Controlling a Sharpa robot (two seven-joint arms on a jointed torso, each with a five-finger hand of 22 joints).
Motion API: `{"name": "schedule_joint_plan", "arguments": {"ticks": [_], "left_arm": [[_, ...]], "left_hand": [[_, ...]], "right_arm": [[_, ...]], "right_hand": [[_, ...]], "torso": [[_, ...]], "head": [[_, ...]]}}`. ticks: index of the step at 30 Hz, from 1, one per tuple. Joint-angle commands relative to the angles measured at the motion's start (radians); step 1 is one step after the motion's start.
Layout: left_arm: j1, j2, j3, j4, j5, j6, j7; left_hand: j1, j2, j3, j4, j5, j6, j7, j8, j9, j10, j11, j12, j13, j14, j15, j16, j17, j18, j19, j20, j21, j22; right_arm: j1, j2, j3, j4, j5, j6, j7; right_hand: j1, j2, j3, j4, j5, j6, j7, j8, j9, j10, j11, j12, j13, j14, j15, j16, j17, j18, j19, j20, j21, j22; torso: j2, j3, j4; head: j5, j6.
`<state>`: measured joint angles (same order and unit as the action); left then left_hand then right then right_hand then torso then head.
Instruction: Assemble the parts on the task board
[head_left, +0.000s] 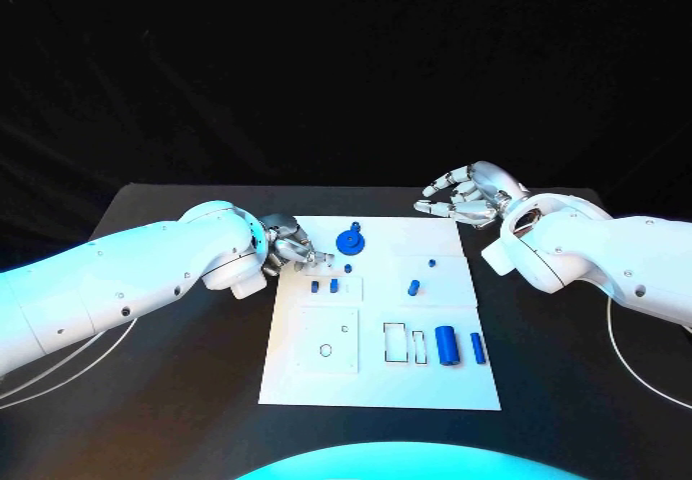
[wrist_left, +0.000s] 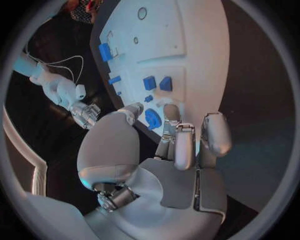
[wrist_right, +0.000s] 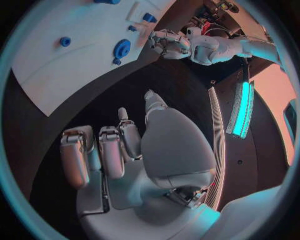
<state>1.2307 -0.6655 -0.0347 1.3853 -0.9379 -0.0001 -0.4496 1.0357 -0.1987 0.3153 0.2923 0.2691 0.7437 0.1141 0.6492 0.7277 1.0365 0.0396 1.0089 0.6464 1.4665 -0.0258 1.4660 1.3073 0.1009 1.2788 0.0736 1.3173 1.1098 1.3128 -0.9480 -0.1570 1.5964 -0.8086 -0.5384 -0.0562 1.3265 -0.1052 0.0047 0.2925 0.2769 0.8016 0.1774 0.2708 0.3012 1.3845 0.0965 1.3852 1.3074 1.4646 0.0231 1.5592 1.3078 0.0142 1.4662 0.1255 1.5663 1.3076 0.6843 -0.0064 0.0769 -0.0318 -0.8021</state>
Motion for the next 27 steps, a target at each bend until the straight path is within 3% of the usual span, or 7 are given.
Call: {"name": "schedule_joint_plan", "arguments": {"ticks": [1, 3, 6, 8, 13, 17, 27], "left_arm": [[0.0, -0.002, 0.003, 0.01, 0.107, -0.164, 0.18], [0.0, -0.002, 0.003, 0.015, 0.099, -0.192, 0.23], [0.0, 0.0, 0.003, 0.021, 0.051, -0.211, 0.298], [0.0, 0.006, -0.001, 0.024, -0.005, -0.214, 0.339], [-0.003, 0.026, -0.016, 0.015, -0.157, -0.208, 0.398], [-0.006, 0.05, -0.03, -0.007, -0.295, -0.198, 0.42], [-0.015, 0.102, -0.046, -0.061, -0.497, -0.114, 0.417]], "left_hand": [[0.02, 0.012, -0.017, 0.0, 0.0, -0.041, 0.02, -0.004, -0.011, -0.054, 0.019, -0.017, -0.022, -0.013, 0.019, -0.05, -0.002, 0.021, -0.062, 0.015, -0.062, -0.088], [0.062, 0.015, -0.019, -0.002, 0.008, -0.071, 0.032, 0.0, -0.019, -0.091, 0.031, -0.02, -0.032, -0.027, 0.029, -0.062, -0.024, 0.023, -0.071, 0.025, -0.076, -0.103], [0.133, 0.009, -0.02, -0.003, 0.013, -0.117, 0.055, 0.002, -0.036, -0.165, 0.053, -0.049, -0.062, -0.107, 0.049, -0.142, -0.143, 0.049, -0.166, 0.044, -0.177, -0.237], [0.239, 0.004, 0.004, -0.018, 0.015, -0.149, 0.069, -0.001, -0.059, -0.215, 0.066, -0.076, -0.093, -0.14, 0.059, -0.166, -0.188, 0.056, -0.194, 0.056, -0.214, -0.28], [0.39, -0.027, 0.106, -0.052, 0.012, -0.147, 0.075, -0.016, -0.126, -0.268, 0.078, -0.169, -0.191, -0.248, 0.072, -0.248, -0.324, 0.083, -0.297, 0.067, -0.327, -0.416], [0.414, -0.064, 0.145, -0.061, 0.01, -0.128, 0.071, -0.046, -0.189, -0.278, 0.077, -0.223, -0.254, -0.328, 0.074, -0.305, -0.427, 0.084, -0.316, 0.069, -0.349, -0.429], [0.413, -0.089, 0.143, -0.075, 0.003, -0.086, 0.063, -0.078, -0.26, -0.286, 0.077, -0.278, -0.321, -0.317, 0.072, -0.281, -0.437, 0.083, -0.313, 0.068, -0.355, -0.43]], "right_arm": [[-0.001, 0.0, 0.0, 0.002, -0.004, 0.003, 0.012], [-0.001, -0.001, 0.0, 0.002, -0.004, 0.003, 0.012], [-0.001, -0.002, 0.0, 0.002, -0.004, 0.003, 0.012], [-0.001, -0.003, 0.0, 0.002, -0.004, 0.002, 0.012], [-0.001, -0.003, 0.0, 0.001, -0.004, 0.003, 0.013], [-0.001, -0.003, 0.0, 0.001, -0.004, 0.004, 0.012], [-0.001, 0.0, 0.0, 0.0, -0.004, 0.004, 0.013]], "right_hand": [[-0.006, 0.002, 0.0, -0.001, 0.005, 0.004, -0.001, 0.006, -0.001, -0.002, -0.005, -0.004, 0.058, 0.095, -0.006, -0.004, 0.219, -0.014, 0.105, -0.005, 0.005, 0.263], [-0.006, 0.002, 0.0, -0.001, 0.005, 0.004, -0.001, 0.006, -0.001, -0.002, -0.005, -0.004, 0.058, 0.095, -0.006, -0.004, 0.219, -0.014, 0.105, -0.005, 0.005, 0.263], [-0.006, 0.002, 0.0, -0.001, 0.005, 0.004, -0.001, 0.006, -0.001, -0.002, -0.005, -0.004, 0.058, 0.095, -0.006, -0.004, 0.219, -0.014, 0.105, -0.005, 0.005, 0.263], [-0.006, 0.002, 0.0, -0.001, 0.005, 0.004, -0.001, 0.006, -0.001, -0.002, -0.005, -0.004, 0.058, 0.095, -0.006, -0.004, 0.219, -0.014, 0.105, -0.005, 0.005, 0.263], [-0.008, 0.002, 0.0, -0.001, 0.005, 0.003, -0.001, 0.007, -0.002, -0.002, -0.004, -0.004, 0.058, 0.095, -0.006, -0.004, 0.22, -0.014, 0.105, -0.005, 0.005, 0.263], [-0.008, 0.002, 0.0, -0.001, 0.006, 0.003, -0.001, 0.007, -0.002, -0.002, -0.004, -0.004, 0.058, 0.095, -0.006, -0.004, 0.22, -0.014, 0.105, -0.005, 0.005, 0.263], [-0.008, 0.002, 0.0, -0.001, 0.006, 0.003, -0.001, 0.007, -0.002, -0.002, -0.004, -0.004, 0.058, 0.095, -0.006, -0.004, 0.22, -0.014, 0.105, -0.005, 0.005, 0.263]], "torso": [[0.0, 0.0001, 0.0008], [0.0, -0.0001, 0.001], [0.0, -0.0008, 0.001], [0.001, -0.0012, 0.0015], [0.001, -0.0022, 0.0014], [0.001, -0.0024, 0.001], [0.001, -0.0018, 0.0004]], "head": [[-0.002, 0.002], [-0.004, 0.004], [-0.006, 0.006], [-0.007, 0.006], [-0.008, 0.008], [-0.009, 0.008], [-0.007, 0.009]]}}
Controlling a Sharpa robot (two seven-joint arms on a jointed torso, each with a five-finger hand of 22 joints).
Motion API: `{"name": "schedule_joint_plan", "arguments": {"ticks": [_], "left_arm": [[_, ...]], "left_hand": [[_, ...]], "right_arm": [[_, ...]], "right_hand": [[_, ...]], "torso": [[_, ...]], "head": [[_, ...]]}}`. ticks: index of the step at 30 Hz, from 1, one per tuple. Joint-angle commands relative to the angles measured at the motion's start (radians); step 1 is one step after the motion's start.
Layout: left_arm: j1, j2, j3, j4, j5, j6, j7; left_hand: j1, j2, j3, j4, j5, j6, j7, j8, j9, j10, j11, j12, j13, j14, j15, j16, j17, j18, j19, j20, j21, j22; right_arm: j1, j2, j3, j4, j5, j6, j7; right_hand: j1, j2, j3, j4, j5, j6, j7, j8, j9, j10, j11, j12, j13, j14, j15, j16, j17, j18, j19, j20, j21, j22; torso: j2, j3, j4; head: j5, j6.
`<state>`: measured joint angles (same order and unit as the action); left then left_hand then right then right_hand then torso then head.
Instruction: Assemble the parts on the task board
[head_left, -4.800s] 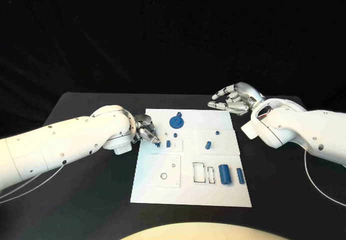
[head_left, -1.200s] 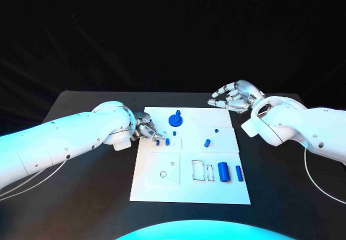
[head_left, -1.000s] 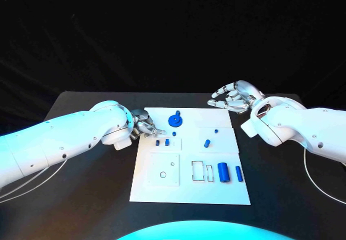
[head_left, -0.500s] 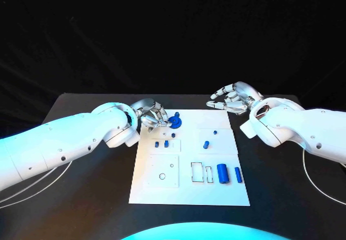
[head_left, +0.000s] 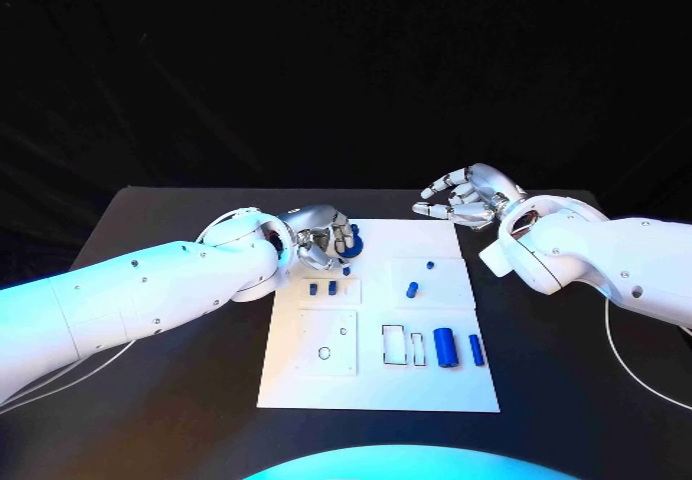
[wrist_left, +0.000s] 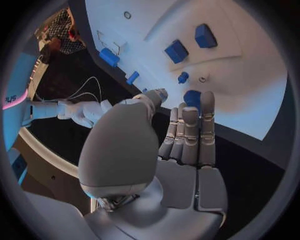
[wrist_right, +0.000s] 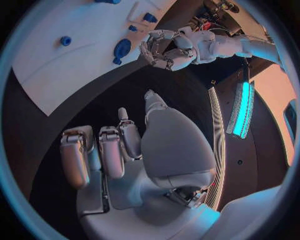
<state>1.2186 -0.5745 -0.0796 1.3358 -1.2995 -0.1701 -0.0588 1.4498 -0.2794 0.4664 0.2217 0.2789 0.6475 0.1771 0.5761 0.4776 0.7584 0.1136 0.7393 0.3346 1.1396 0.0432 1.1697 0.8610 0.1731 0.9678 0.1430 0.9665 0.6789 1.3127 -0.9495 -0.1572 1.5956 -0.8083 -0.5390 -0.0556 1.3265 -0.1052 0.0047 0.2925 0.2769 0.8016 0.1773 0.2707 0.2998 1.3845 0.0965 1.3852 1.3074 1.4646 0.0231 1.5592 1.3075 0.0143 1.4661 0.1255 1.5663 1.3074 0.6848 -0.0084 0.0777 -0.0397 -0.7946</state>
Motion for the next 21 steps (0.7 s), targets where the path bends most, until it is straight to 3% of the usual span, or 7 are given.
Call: {"name": "schedule_joint_plan", "arguments": {"ticks": [1, 8, 21], "left_arm": [[-0.004, 0.016, -0.002, -0.017, -0.144, 0.063, 0.022], [-0.008, 0.045, -0.006, -0.054, -0.18, 0.09, -0.004], [-0.01, 0.07, -0.007, -0.073, -0.184, 0.161, -0.014]], "left_hand": [[-0.002, -0.007, -0.011, -0.006, -0.008, 0.014, -0.001, -0.008, -0.017, -0.005, 0.003, -0.011, -0.015, 0.021, 0.003, 0.028, 0.021, 0.011, 0.0, -0.001, -0.002, 0.002], [-0.001, -0.004, -0.013, -0.008, -0.007, 0.026, 0.001, -0.012, -0.029, -0.001, 0.004, -0.018, -0.026, 0.035, 0.004, 0.047, 0.034, 0.011, 0.007, 0.0, 0.006, 0.008], [-0.002, 0.0, -0.007, -0.008, -0.007, 0.073, -0.008, -0.027, -0.065, 0.024, 0.001, -0.037, -0.057, 0.065, 0.003, 0.096, 0.064, -0.001, 0.05, 0.0, 0.062, 0.078]], "right_arm": [[-0.001, 0.002, 0.0, 0.001, -0.004, 0.005, 0.012], [-0.001, 0.004, 0.0, 0.001, -0.004, 0.005, 0.013], [-0.001, 0.005, 0.0, 0.002, -0.004, 0.006, 0.013]], "right_hand": [[-0.008, 0.002, 0.0, -0.001, 0.006, 0.003, -0.001, 0.007, -0.001, -0.002, -0.004, -0.004, 0.058, 0.095, -0.006, -0.004, 0.22, -0.014, 0.105, -0.005, 0.005, 0.263], [-0.008, 0.002, 0.0, -0.001, 0.006, 0.003, -0.001, 0.007, -0.001, -0.002, -0.004, -0.004, 0.058, 0.095, -0.006, -0.004, 0.22, -0.014, 0.105, -0.005, 0.005, 0.263], [-0.006, 0.003, 0.001, -0.002, 0.006, 0.002, -0.001, 0.007, -0.002, -0.002, -0.004, -0.004, 0.058, 0.096, -0.006, -0.004, 0.22, -0.014, 0.105, -0.005, 0.005, 0.263]], "torso": [[0.0, 0.0003, -0.0006], [0.001, 0.0009, -0.0004], [0.0, 0.0013, -0.0004]], "head": [[0.0, 0.001], [0.0, 0.002], [-0.001, -0.002]]}}
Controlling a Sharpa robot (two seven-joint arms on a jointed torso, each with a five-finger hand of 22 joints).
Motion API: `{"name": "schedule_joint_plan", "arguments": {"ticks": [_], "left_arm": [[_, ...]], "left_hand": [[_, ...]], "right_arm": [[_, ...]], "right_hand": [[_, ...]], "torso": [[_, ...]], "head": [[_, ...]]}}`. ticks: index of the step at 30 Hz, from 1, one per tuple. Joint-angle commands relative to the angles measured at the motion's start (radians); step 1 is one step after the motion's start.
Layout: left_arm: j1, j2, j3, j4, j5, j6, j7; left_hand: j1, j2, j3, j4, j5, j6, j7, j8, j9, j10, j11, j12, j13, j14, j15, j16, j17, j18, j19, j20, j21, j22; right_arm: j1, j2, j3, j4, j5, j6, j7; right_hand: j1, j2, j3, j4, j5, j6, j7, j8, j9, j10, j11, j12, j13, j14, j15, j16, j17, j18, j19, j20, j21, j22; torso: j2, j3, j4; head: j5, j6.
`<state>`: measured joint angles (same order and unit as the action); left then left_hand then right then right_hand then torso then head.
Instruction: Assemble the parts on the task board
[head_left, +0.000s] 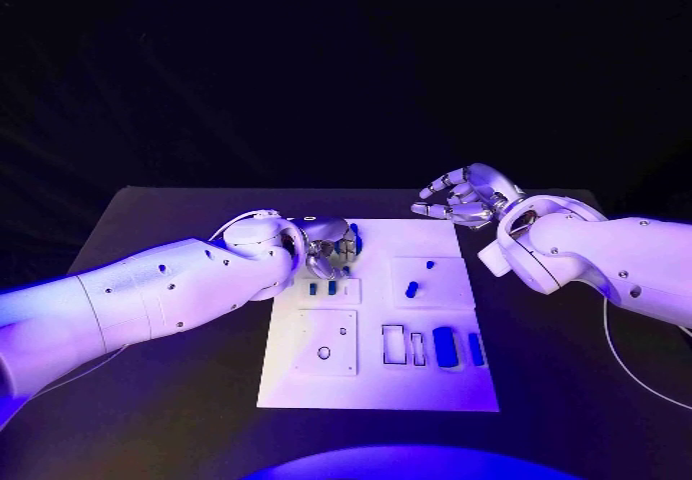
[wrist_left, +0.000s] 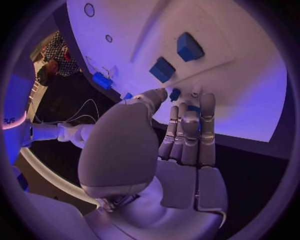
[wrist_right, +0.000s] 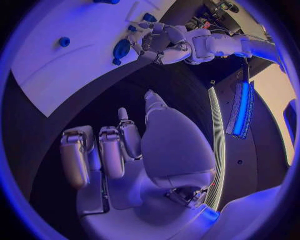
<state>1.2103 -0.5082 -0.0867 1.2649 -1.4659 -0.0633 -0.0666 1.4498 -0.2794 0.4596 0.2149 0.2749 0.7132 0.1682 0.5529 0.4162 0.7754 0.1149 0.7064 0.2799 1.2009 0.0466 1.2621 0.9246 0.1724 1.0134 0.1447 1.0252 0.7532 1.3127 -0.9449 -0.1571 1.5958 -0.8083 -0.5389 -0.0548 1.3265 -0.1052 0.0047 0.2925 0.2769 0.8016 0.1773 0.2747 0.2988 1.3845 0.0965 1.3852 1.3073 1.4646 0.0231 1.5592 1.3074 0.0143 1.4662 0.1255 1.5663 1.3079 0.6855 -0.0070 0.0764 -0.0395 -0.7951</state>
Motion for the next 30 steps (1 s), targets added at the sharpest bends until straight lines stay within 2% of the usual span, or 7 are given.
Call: {"name": "schedule_joint_plan", "arguments": {"ticks": [1, 10, 14, 25, 29, 30], "left_arm": [[-0.002, 0.005, 0.0, -0.004, -0.018, 0.056, -0.007], [-0.004, 0.013, 0.0, -0.01, -0.015, 0.055, -0.017], [-0.005, 0.016, 0.0, -0.013, -0.015, 0.054, -0.023], [-0.005, 0.024, 0.0, -0.029, -0.011, 0.056, -0.031], [-0.005, 0.029, 0.0, -0.036, -0.007, 0.054, -0.028], [-0.005, 0.03, 0.0, -0.039, -0.005, 0.052, -0.026]], "left_hand": [[-0.001, 0.0, 0.001, -0.002, -0.003, 0.01, 0.0, -0.006, -0.007, 0.01, -0.001, -0.005, -0.005, 0.006, -0.001, 0.008, 0.004, -0.001, 0.007, -0.002, 0.008, 0.009], [0.016, 0.014, 0.033, -0.015, -0.003, 0.055, -0.005, -0.021, -0.033, 0.045, -0.007, -0.021, -0.029, 0.021, -0.007, 0.037, 0.016, -0.007, 0.024, -0.008, 0.043, 0.05], [0.032, 0.023, 0.066, -0.035, -0.007, 0.078, -0.006, -0.036, -0.049, 0.069, -0.01, -0.04, -0.047, 0.033, -0.01, 0.053, 0.023, -0.009, 0.027, -0.011, 0.062, 0.07], [0.037, 0.04, 0.096, -0.055, -0.01, 0.093, -0.004, -0.056, -0.066, 0.086, -0.009, -0.059, -0.063, 0.041, -0.011, 0.066, 0.028, -0.011, 0.029, -0.012, 0.084, 0.093], [0.036, 0.048, 0.105, -0.065, -0.011, 0.105, -0.005, -0.062, -0.071, 0.099, -0.012, -0.065, -0.069, 0.057, -0.012, 0.081, 0.046, -0.015, 0.042, -0.013, 0.104, 0.119], [0.035, 0.053, 0.108, -0.068, -0.012, 0.111, -0.007, -0.064, -0.073, 0.109, -0.015, -0.067, -0.071, 0.074, -0.014, 0.095, 0.07, -0.018, 0.054, -0.014, 0.119, 0.138]], "right_arm": [[-0.001, 0.001, 0.0, 0.002, -0.004, 0.005, 0.012], [-0.001, 0.001, 0.0, 0.002, -0.005, 0.005, 0.011], [-0.001, 0.001, 0.0, 0.003, -0.005, 0.005, 0.011], [-0.001, 0.002, 0.0, 0.003, -0.005, 0.005, 0.011], [-0.001, 0.002, 0.0, 0.003, -0.005, 0.006, 0.011], [-0.001, 0.002, 0.0, 0.003, -0.005, 0.006, 0.011]], "right_hand": [[-0.006, 0.003, 0.001, -0.002, 0.006, 0.002, -0.001, 0.003, -0.001, -0.002, -0.004, -0.004, 0.058, 0.096, -0.006, -0.004, 0.221, -0.014, 0.105, -0.005, 0.005, 0.263], [-0.006, 0.003, 0.001, -0.002, 0.006, 0.002, -0.001, 0.003, -0.001, -0.002, -0.004, -0.004, 0.058, 0.096, -0.006, -0.004, 0.221, -0.014, 0.105, -0.005, 0.005, 0.263], [-0.006, 0.003, 0.001, -0.002, 0.006, 0.002, -0.001, 0.003, -0.001, -0.002, -0.004, -0.004, 0.058, 0.096, -0.006, -0.004, 0.221, -0.014, 0.105, -0.005, 0.005, 0.263], [-0.005, 0.004, 0.002, -0.002, 0.007, 0.003, -0.001, 0.004, -0.001, -0.001, -0.005, -0.003, 0.058, 0.095, -0.006, -0.004, 0.22, -0.014, 0.105, -0.005, 0.005, 0.263], [-0.005, 0.004, 0.002, -0.002, 0.007, 0.003, -0.001, 0.004, -0.001, -0.001, -0.005, -0.003, 0.058, 0.095, -0.006, -0.004, 0.22, -0.014, 0.105, -0.005, 0.005, 0.263], [-0.005, 0.004, 0.002, -0.002, 0.007, 0.003, -0.001, 0.004, -0.001, -0.001, -0.005, -0.003, 0.058, 0.095, -0.006, -0.004, 0.22, -0.014, 0.105, -0.005, 0.005, 0.263]], "torso": [[0.0, -0.0002, 0.0011], [-0.001, -0.0005, 0.0012], [-0.001, -0.0003, 0.0011], [-0.001, -0.0001, 0.0011], [-0.001, -0.0001, 0.0009], [-0.001, -0.0001, 0.0009]], "head": [[-0.002, -0.001], [-0.003, -0.001], [-0.003, -0.002], [-0.003, -0.002], [-0.003, -0.003], [-0.003, -0.003]]}}
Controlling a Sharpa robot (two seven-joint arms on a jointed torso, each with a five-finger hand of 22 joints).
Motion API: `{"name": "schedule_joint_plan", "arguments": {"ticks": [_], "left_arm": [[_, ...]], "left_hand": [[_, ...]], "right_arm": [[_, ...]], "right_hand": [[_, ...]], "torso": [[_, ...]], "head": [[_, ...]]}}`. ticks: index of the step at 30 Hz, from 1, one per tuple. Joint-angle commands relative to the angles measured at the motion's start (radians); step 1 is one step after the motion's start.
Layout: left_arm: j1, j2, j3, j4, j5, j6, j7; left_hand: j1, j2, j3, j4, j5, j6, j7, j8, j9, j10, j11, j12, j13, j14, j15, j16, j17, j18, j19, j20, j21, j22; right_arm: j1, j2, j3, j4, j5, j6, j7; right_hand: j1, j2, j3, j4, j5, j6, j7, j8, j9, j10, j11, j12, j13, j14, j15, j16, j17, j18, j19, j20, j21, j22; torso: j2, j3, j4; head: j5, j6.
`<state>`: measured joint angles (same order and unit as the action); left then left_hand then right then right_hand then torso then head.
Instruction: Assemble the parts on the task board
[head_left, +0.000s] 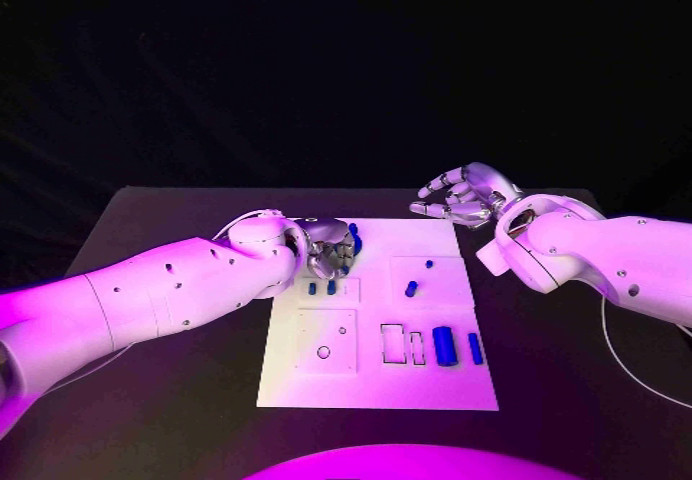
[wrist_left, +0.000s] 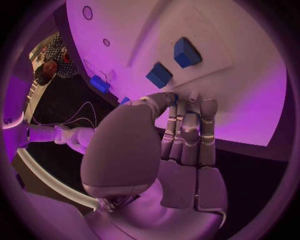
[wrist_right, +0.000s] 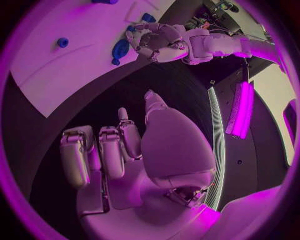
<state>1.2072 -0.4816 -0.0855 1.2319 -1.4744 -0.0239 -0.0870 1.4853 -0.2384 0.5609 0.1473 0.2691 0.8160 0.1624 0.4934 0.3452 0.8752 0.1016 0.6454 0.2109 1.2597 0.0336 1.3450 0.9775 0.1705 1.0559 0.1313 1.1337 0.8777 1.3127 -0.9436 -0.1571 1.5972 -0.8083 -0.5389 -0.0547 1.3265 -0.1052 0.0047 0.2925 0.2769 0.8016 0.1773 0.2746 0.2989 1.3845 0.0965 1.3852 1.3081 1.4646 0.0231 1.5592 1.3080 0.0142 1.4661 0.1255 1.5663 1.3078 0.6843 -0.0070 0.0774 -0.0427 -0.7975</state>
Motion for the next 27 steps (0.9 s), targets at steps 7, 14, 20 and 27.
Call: {"name": "schedule_joint_plan", "arguments": {"ticks": [7, 14, 20, 27], "left_arm": [[-0.004, 0.007, -0.001, -0.014, 0.019, -0.008, 0.013], [-0.006, 0.002, -0.001, -0.01, 0.03, -0.043, 0.028], [-0.01, -0.014, 0.005, 0.003, 0.039, -0.065, 0.03], [-0.012, -0.048, 0.024, 0.04, 0.06, -0.077, 0.027]], "left_hand": [[-0.022, 0.021, 0.014, -0.015, -0.007, 0.046, -0.009, -0.016, -0.008, 0.048, -0.01, -0.032, -0.018, 0.054, -0.008, 0.046, 0.057, -0.021, 0.022, -0.006, 0.037, 0.044], [-0.036, 0.024, 0.014, -0.025, -0.008, 0.079, -0.017, -0.023, -0.008, 0.084, -0.017, -0.06, -0.03, 0.069, -0.014, 0.059, 0.069, -0.025, 0.036, -0.01, 0.055, 0.069], [-0.042, 0.026, 0.015, -0.032, -0.007, 0.096, -0.018, -0.03, -0.007, 0.106, -0.02, -0.079, -0.036, 0.084, -0.017, 0.069, 0.086, -0.028, 0.049, -0.013, 0.067, 0.086], [-0.046, 0.024, 0.014, -0.033, -0.007, 0.098, -0.018, -0.035, -0.008, 0.11, -0.019, -0.087, -0.039, 0.086, -0.017, 0.07, 0.087, -0.029, 0.05, -0.013, 0.068, 0.087]], "right_arm": [[-0.001, 0.001, 0.0, 0.001, -0.005, 0.006, 0.011], [-0.001, 0.003, 0.0, 0.001, -0.005, 0.007, 0.011], [-0.001, 0.002, 0.0, 0.001, -0.005, 0.007, 0.011], [-0.001, 0.0, 0.0, 0.001, -0.005, 0.007, 0.011]], "right_hand": [[-0.005, 0.004, 0.002, -0.002, 0.007, 0.003, -0.001, 0.004, -0.001, -0.001, -0.005, -0.003, 0.058, 0.095, -0.006, -0.004, 0.22, -0.014, 0.105, -0.005, 0.005, 0.263], [-0.005, 0.005, 0.003, -0.002, 0.007, 0.003, -0.002, 0.005, -0.002, 0.0, -0.005, -0.002, 0.059, 0.096, -0.006, -0.004, 0.221, -0.014, 0.105, -0.005, 0.005, 0.263], [-0.005, 0.005, 0.003, -0.002, 0.007, 0.003, -0.002, 0.005, -0.002, 0.0, -0.005, -0.002, 0.059, 0.096, -0.006, -0.004, 0.221, -0.014, 0.105, -0.005, 0.005, 0.263], [-0.005, 0.005, 0.003, -0.002, 0.007, 0.003, -0.002, 0.005, -0.002, 0.0, -0.005, -0.002, 0.059, 0.096, -0.006, -0.004, 0.221, -0.014, 0.105, -0.005, 0.005, 0.263]], "torso": [[0.001, 0.0, 0.0002], [0.0, 0.0001, 0.0], [0.001, -0.0006, -0.001], [0.0, 0.0004, 0.0008]], "head": [[-0.001, -0.001], [-0.001, 0.0], [-0.002, 0.001], [-0.005, 0.001]]}}
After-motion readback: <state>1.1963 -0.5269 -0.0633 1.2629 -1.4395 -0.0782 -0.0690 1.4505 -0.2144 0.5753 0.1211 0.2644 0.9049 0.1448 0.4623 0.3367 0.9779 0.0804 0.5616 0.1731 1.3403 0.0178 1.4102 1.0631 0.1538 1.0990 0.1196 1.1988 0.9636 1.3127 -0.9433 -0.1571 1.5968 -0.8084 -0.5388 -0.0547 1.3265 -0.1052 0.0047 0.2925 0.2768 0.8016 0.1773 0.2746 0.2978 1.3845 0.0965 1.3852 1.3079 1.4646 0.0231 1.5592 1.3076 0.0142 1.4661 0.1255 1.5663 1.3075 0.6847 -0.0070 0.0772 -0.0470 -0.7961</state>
